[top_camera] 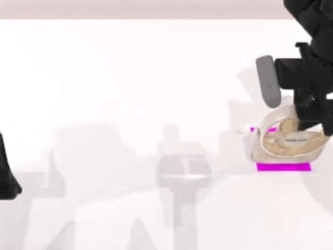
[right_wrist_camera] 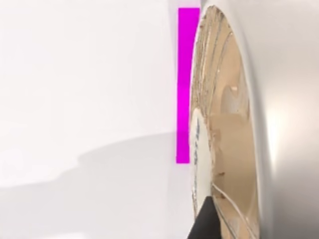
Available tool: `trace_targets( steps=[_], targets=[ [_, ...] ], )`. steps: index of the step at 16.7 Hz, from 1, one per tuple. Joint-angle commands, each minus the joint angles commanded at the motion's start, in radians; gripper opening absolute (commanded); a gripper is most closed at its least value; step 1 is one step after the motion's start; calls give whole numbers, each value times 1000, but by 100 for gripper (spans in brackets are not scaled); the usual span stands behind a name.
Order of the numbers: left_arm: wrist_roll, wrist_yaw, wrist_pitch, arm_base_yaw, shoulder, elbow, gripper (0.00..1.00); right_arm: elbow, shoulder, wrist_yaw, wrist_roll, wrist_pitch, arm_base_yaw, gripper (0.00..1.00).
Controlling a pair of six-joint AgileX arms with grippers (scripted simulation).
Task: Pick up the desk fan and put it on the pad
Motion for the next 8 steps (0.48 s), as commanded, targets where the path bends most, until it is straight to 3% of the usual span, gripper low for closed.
trace_targets(
  steps=[1, 8],
  targets=[
    [0, 0, 0, 0, 0, 0, 100, 0, 0, 0, 0, 0, 0, 0],
    [0, 0, 0, 0, 0, 0, 100, 0, 0, 0, 0, 0, 0, 53]
  ],
)
